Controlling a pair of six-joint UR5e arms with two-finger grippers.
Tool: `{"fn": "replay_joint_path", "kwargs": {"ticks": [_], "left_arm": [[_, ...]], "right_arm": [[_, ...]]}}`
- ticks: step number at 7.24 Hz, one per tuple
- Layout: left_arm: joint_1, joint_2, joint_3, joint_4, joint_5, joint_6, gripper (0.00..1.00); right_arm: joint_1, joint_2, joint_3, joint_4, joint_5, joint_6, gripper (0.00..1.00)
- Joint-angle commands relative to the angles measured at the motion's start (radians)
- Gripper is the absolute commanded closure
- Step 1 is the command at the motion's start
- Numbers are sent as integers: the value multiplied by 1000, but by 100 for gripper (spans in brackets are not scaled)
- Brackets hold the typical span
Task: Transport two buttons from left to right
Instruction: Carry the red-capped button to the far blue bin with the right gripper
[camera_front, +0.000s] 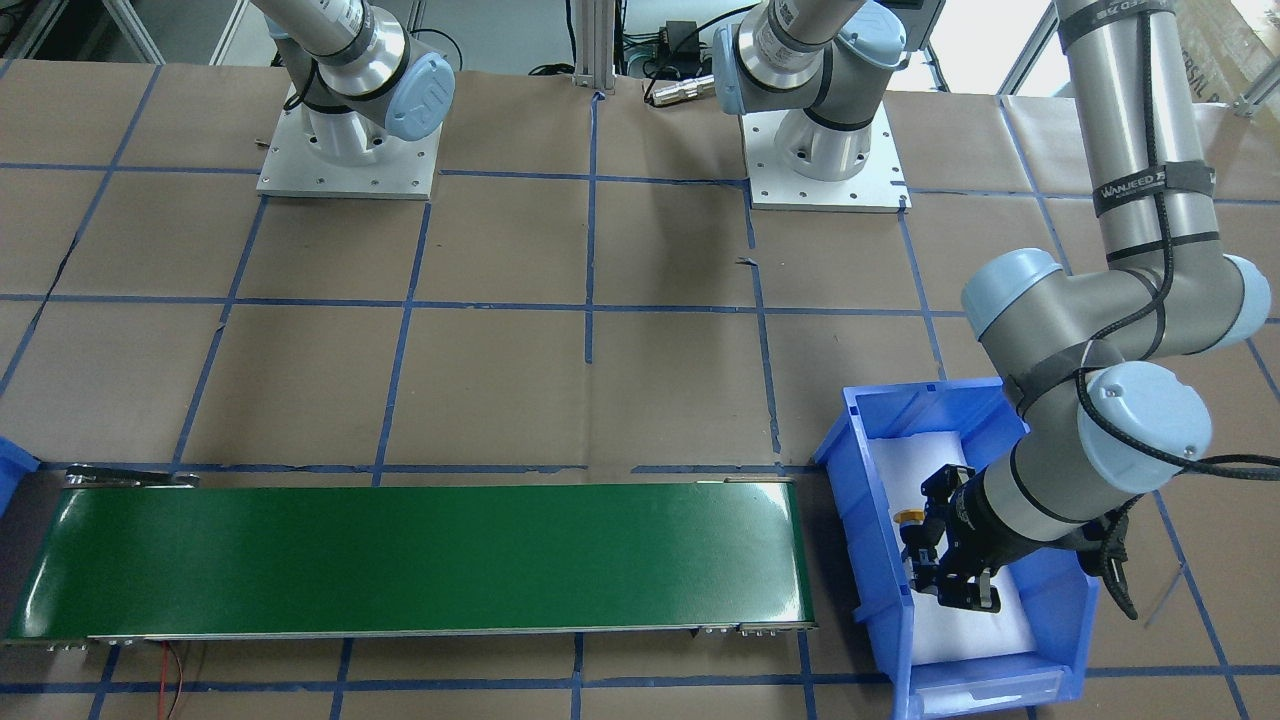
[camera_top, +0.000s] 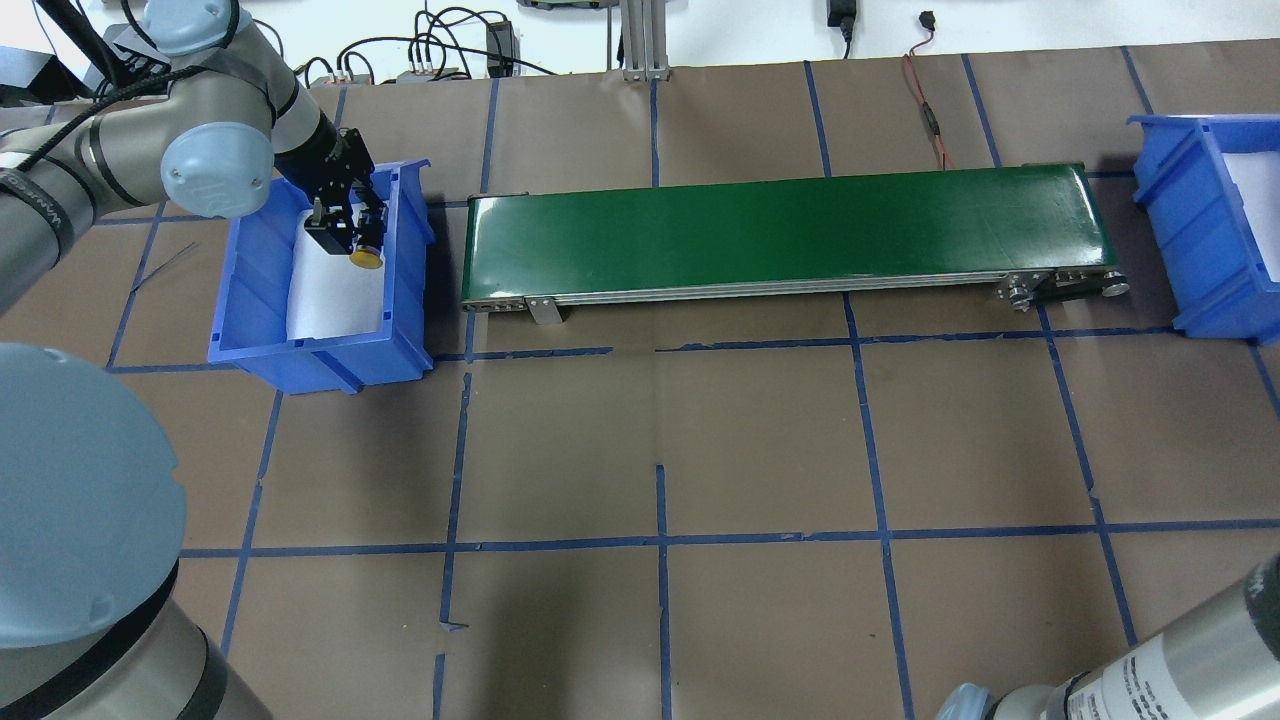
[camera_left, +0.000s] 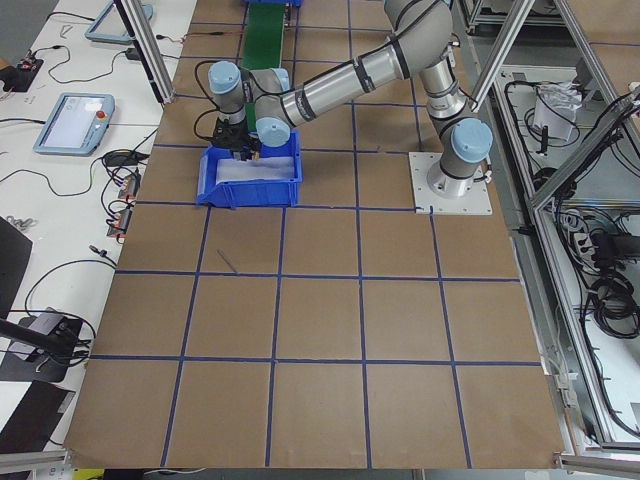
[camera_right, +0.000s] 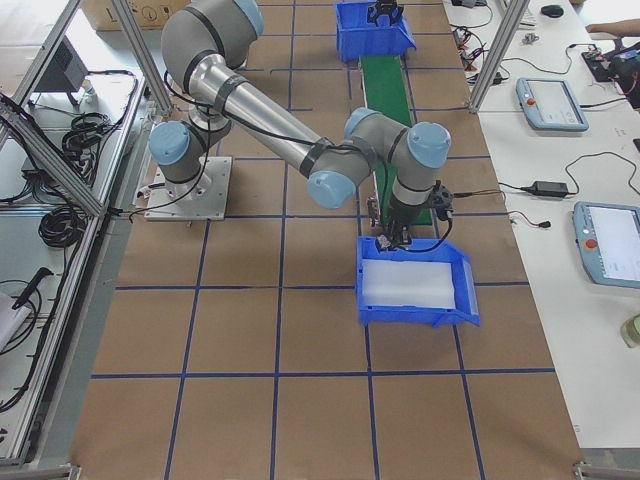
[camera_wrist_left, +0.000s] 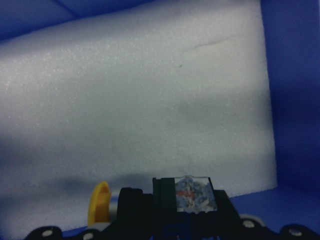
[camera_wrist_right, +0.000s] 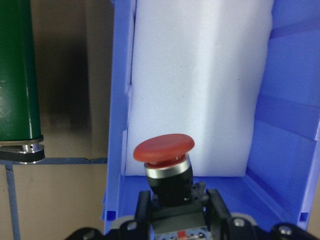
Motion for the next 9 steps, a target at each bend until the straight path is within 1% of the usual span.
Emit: {"fn": "replay_joint_path", "kwargs": {"ticks": [1, 3, 4, 5, 7, 8, 9], "left_arm": [[-1, 58, 9, 0, 8, 0, 62], [-18, 97, 50, -17, 11, -3, 62], [-44, 112, 55, -15, 5, -16, 62], [-91, 120, 56, 1, 12, -20, 62], [-213, 83, 52, 67, 74, -68, 62], [-264, 44, 52, 83, 81, -85, 62], [-291, 10, 45, 84, 88, -86, 61]], "right_arm": [[-29, 68, -60, -4, 18, -15, 95], [-20, 177, -165, -21, 21, -13, 95], [-19, 223, -225, -21, 50, -19, 95], [-19, 269, -258, -21, 53, -22, 94], [12, 333, -266, -83, 53, -19, 94], [20, 353, -266, -105, 53, -19, 94], [35, 360, -266, -111, 52, -18, 94]]}}
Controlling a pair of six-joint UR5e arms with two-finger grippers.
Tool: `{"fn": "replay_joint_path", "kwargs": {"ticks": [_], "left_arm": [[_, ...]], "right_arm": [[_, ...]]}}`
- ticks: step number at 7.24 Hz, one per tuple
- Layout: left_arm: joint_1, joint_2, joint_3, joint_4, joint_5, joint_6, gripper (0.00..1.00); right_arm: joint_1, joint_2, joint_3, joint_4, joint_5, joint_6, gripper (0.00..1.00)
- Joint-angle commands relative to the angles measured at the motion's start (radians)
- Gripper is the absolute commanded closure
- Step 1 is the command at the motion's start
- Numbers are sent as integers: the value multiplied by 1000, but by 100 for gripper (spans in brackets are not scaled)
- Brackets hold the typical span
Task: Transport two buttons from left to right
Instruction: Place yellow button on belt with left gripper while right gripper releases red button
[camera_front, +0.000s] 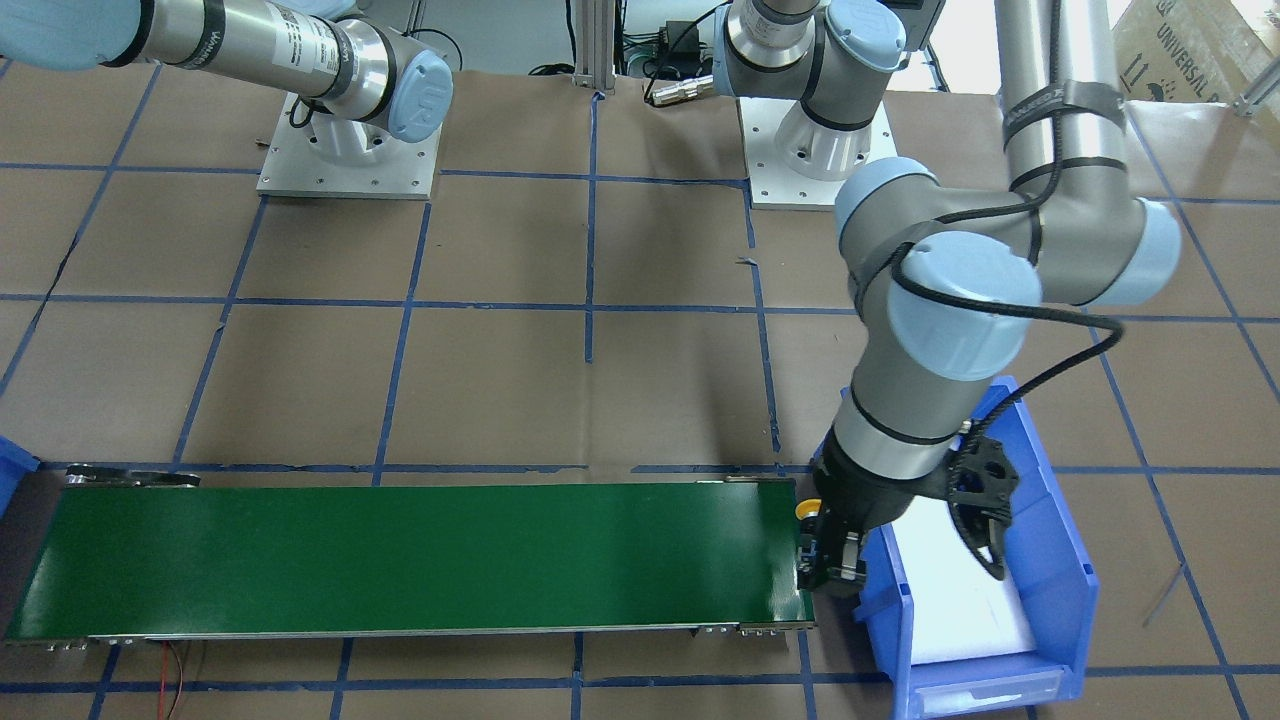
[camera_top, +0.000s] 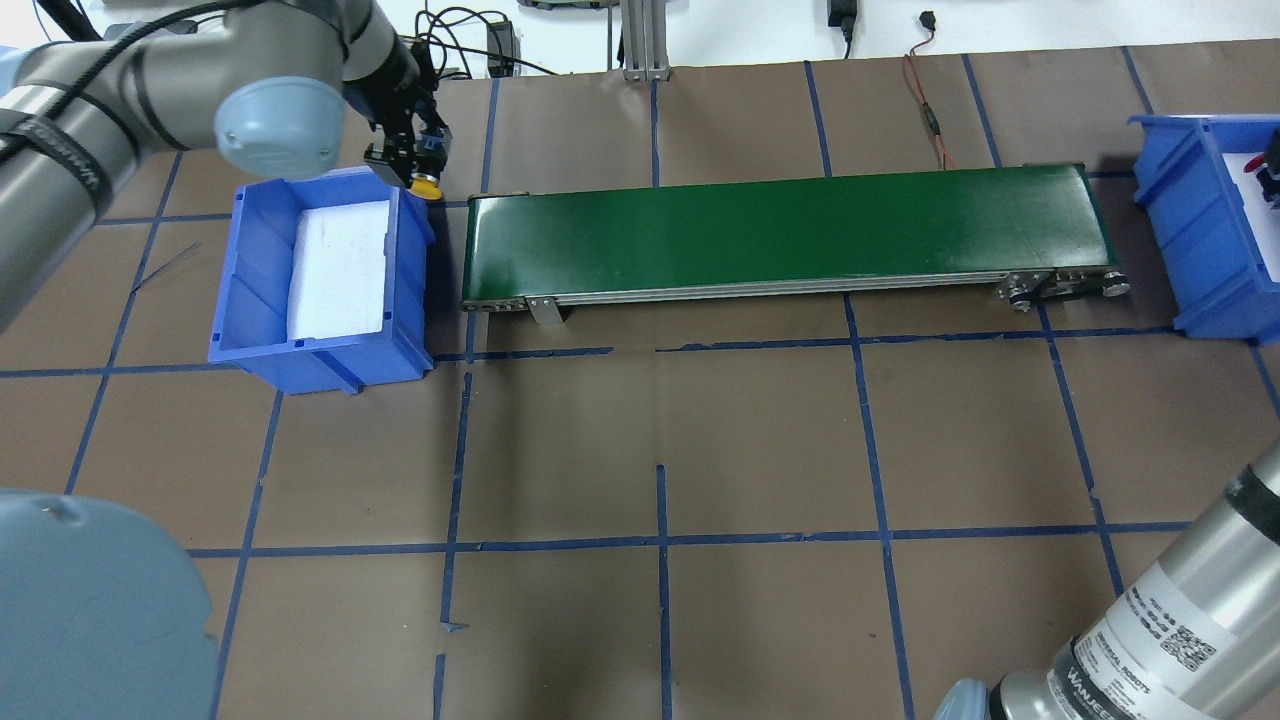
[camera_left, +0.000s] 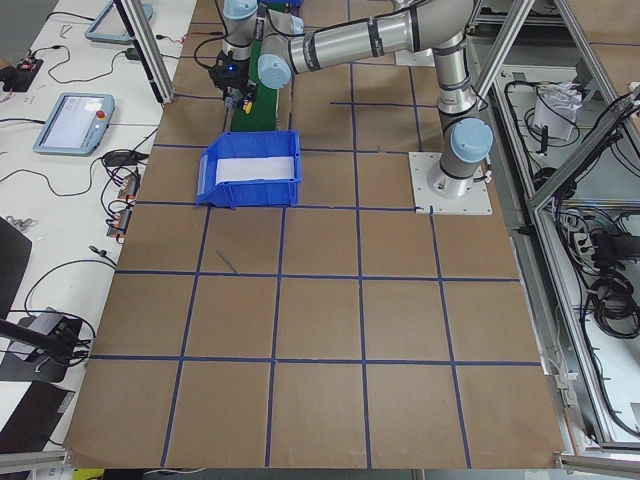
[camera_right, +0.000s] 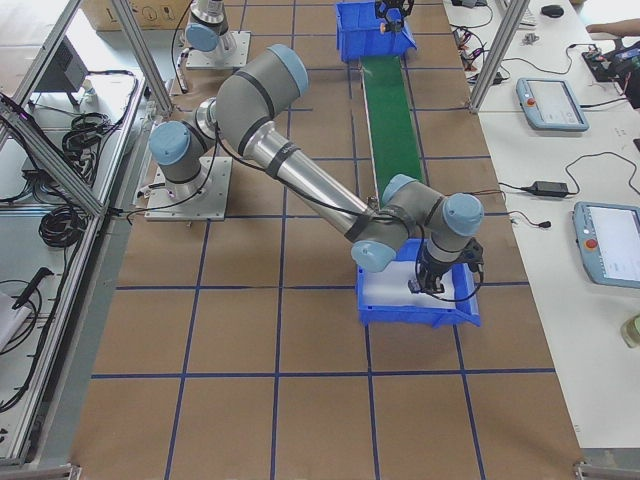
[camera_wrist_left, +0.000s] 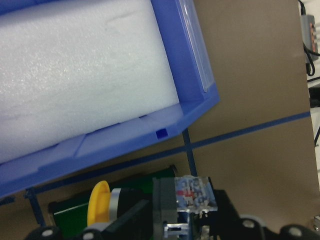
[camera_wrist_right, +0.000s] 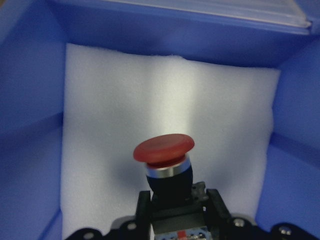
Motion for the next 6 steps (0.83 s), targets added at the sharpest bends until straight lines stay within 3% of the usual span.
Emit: {"fn": "replay_joint_path", "kwargs": {"ticks": [1, 4, 6], "left_arm": [[-67, -61, -5, 12, 14, -13, 61], [-95, -97, -14, 20, 9, -35, 56], [-84, -103, 3, 59, 9, -31, 23]], "right_arm": [[22, 20, -3, -19, -1, 3, 94], [13, 25, -4, -18, 0, 0, 94], [11, 32, -7, -19, 0, -2, 88]]}}
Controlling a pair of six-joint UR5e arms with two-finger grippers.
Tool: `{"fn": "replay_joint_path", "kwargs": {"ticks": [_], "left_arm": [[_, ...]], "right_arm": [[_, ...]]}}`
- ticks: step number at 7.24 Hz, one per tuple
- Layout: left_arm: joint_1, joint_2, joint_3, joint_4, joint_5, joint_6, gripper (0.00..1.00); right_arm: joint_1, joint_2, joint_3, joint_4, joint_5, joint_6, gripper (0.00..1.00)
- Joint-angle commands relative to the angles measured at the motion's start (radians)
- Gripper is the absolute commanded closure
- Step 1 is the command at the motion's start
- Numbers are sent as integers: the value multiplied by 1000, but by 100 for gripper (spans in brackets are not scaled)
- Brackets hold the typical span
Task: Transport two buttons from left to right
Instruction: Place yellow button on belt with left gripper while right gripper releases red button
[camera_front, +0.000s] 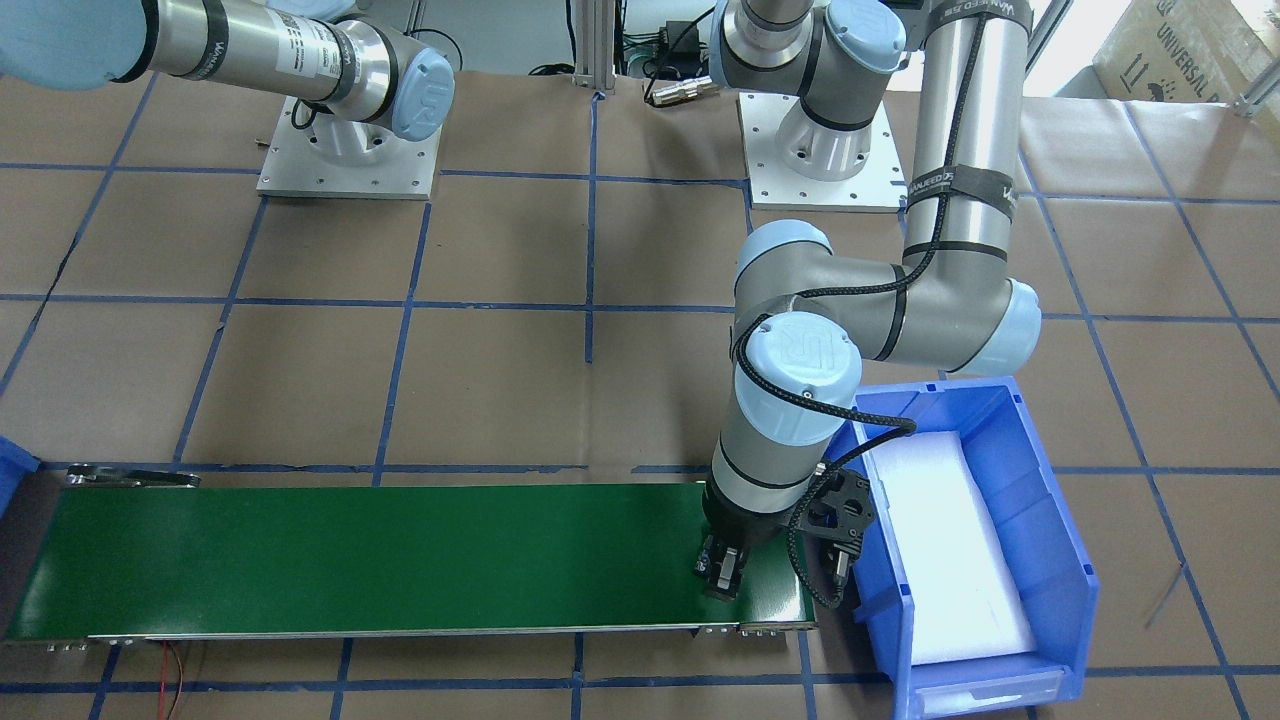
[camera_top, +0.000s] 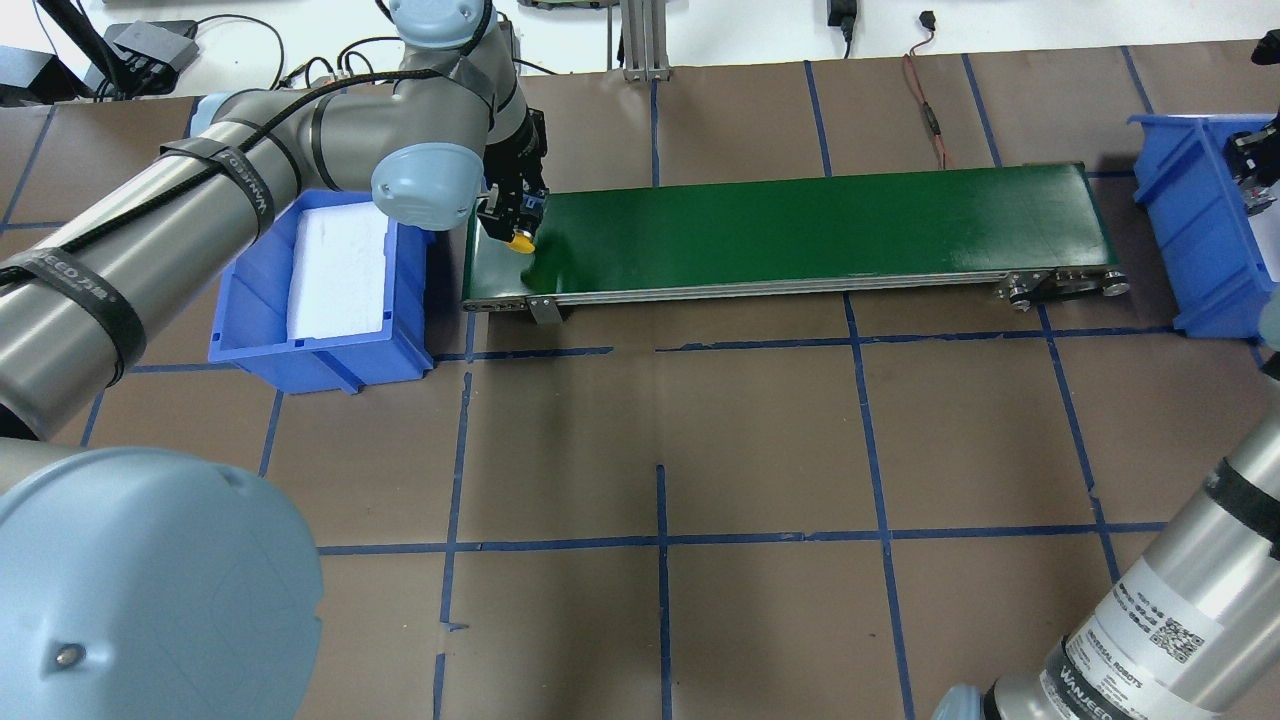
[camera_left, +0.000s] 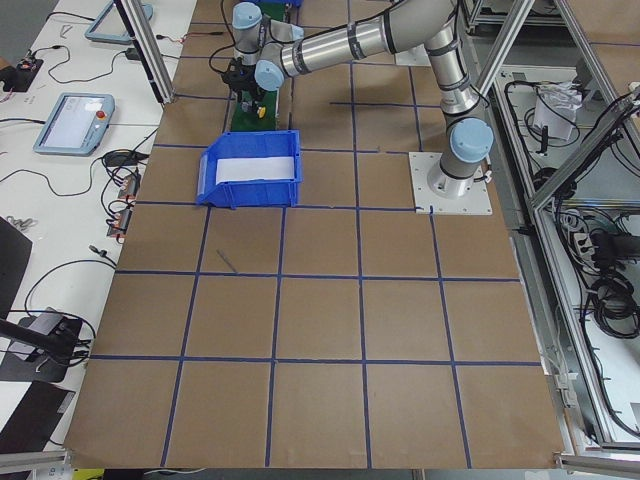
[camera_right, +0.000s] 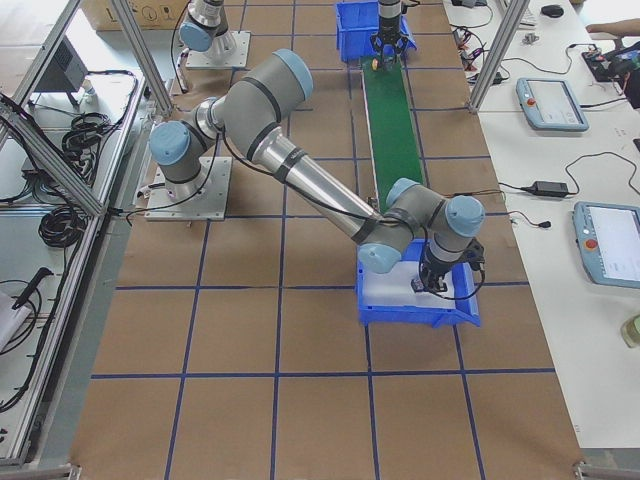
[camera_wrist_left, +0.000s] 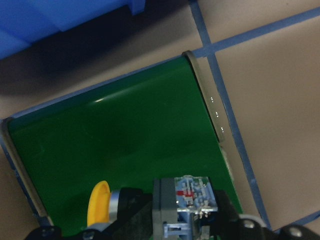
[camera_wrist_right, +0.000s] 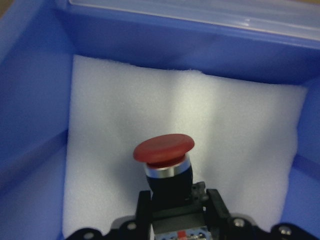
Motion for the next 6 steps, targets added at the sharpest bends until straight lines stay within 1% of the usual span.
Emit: {"fn": "replay_joint_path", "kwargs": {"ticks": [1, 2, 3, 4, 5, 6], "left_arm": [[1, 0, -17, 98, 2, 0, 20], [4, 9, -15, 109, 4, 0, 18], [6, 27, -9, 99, 4, 1, 17], [14, 43, 6, 68, 5, 7, 11], [47, 75, 8, 35, -1, 32, 0], [85, 113, 11, -17, -9, 116, 0]], "right_arm": [[-3, 5, -2, 1, 2, -1, 59], [-3, 2, -2, 3, 2, -1, 50], [-4, 3, -2, 7, 2, -1, 14], [-7, 3, -2, 15, 0, -2, 9], [-18, 3, 0, 16, 0, -2, 4], [-18, 3, 0, 16, 0, -2, 1]]}}
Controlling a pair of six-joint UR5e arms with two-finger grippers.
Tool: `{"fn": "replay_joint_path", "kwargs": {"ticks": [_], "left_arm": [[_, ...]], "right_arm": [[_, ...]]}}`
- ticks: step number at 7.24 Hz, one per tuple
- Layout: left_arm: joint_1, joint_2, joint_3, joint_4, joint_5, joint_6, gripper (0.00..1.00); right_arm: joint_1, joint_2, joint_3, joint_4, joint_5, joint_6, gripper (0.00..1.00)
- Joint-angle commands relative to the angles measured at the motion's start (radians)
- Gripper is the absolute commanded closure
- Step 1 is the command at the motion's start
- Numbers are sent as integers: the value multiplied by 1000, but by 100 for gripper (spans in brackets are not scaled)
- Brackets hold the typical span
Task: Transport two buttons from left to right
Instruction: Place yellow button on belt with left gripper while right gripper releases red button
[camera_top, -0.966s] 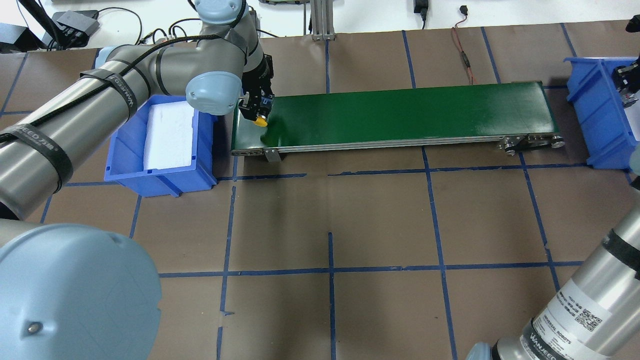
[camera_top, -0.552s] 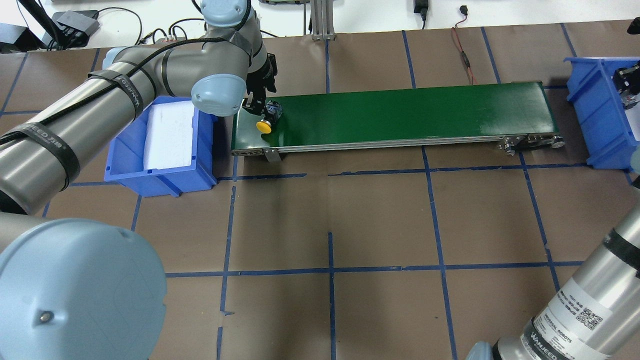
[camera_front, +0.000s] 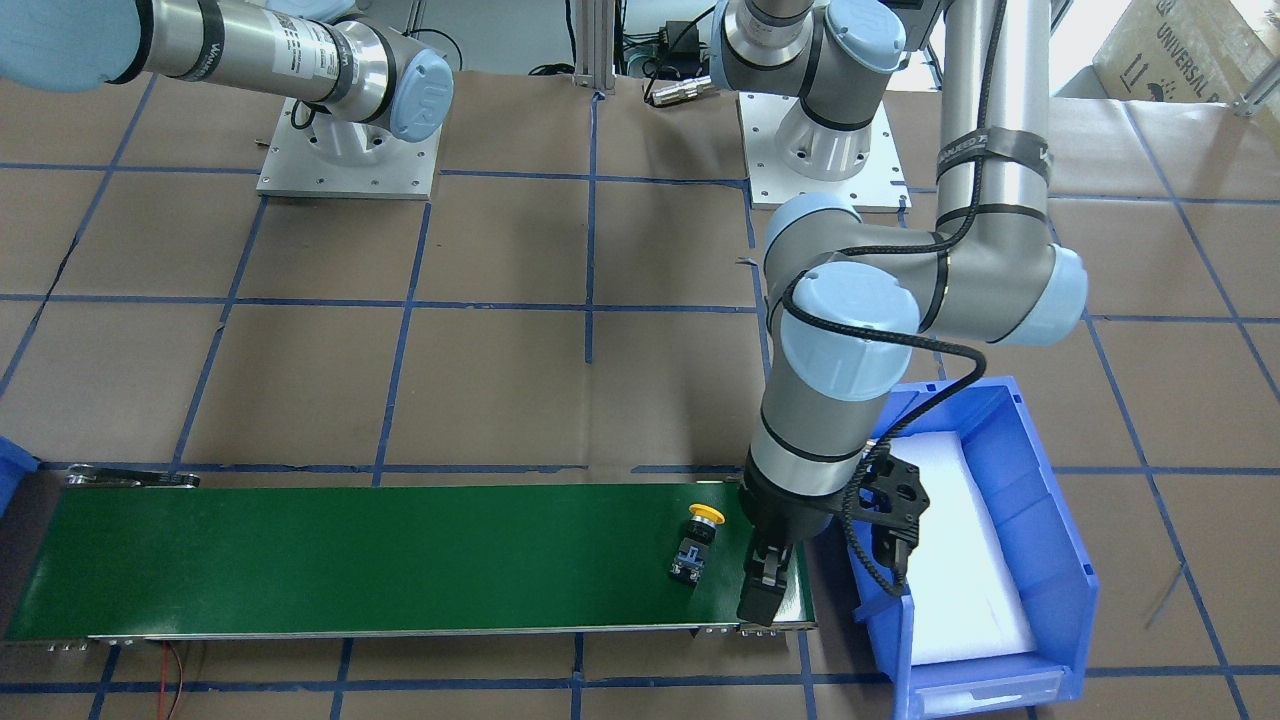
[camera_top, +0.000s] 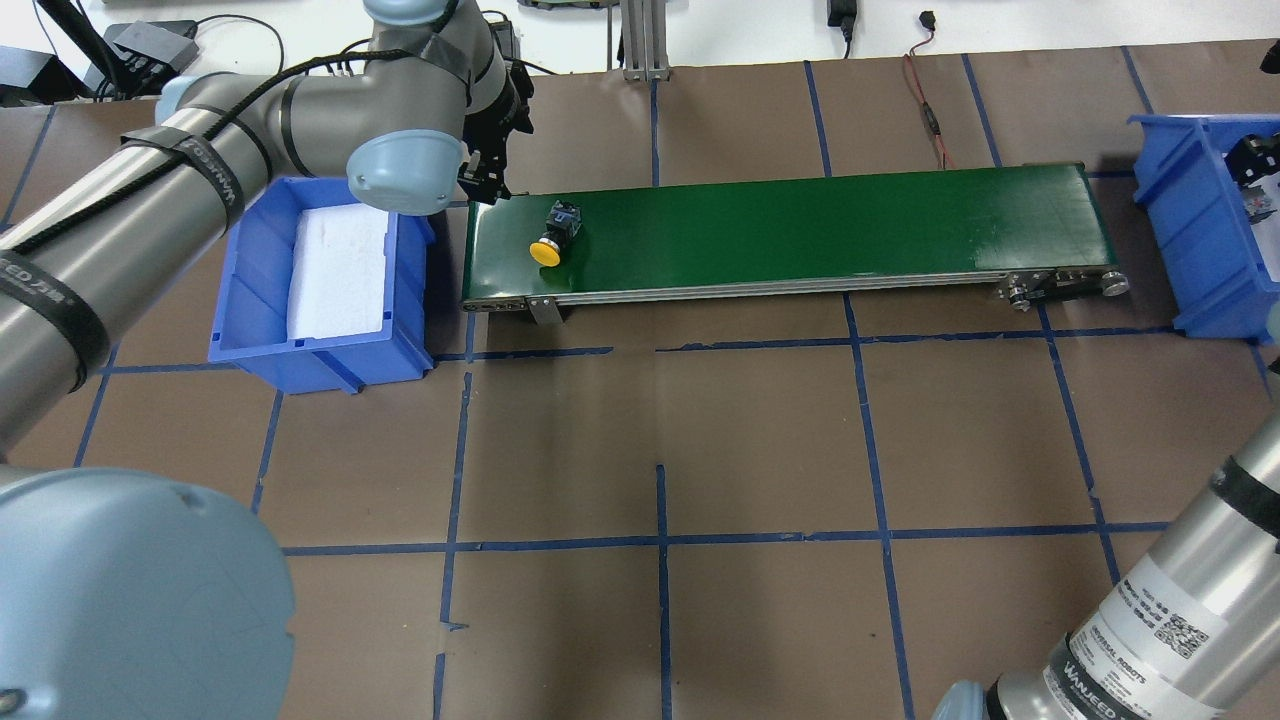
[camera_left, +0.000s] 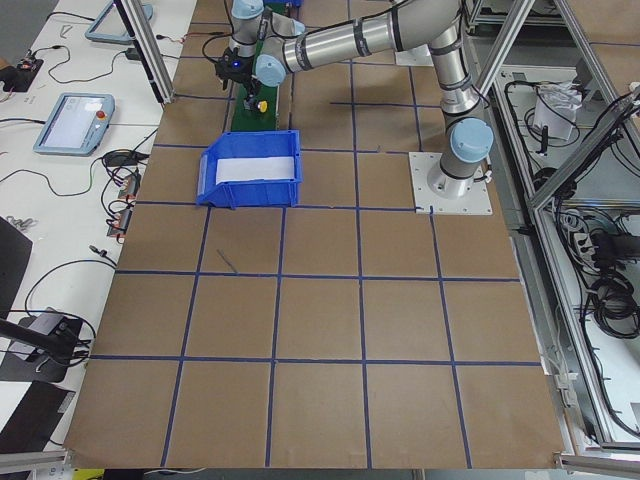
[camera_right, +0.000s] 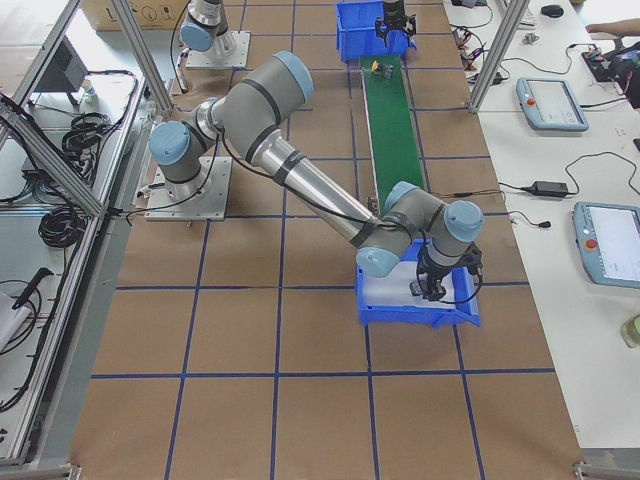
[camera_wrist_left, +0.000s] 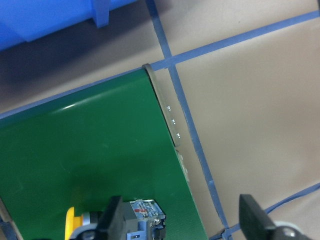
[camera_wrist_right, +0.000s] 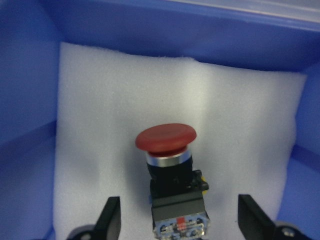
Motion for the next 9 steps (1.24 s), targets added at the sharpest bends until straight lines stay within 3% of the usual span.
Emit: {"fn": "replay_joint_path", "kwargs": {"ticks": [1, 3, 4, 5, 7, 9], "left_arm": [[64, 81, 6, -100, 3, 247, 0], [81, 174, 2, -173, 157, 568, 0], [84, 225, -13, -216, 190, 656, 0], [81, 254, -29, -220, 248, 675, 1], [80, 265, -76, -188, 252, 666, 0], [81, 268, -111, -188, 264, 686, 0]], "right_arm": [[-6, -9, 1, 6, 0, -2, 1], [-6, -69, 1, 64, -2, -8, 1], [-6, -101, -1, 97, 0, -14, 1], [-6, -136, -1, 100, 3, -16, 1], [6, -202, 1, 114, 21, -26, 1], [78, -230, 1, 102, 122, -29, 1]]}}
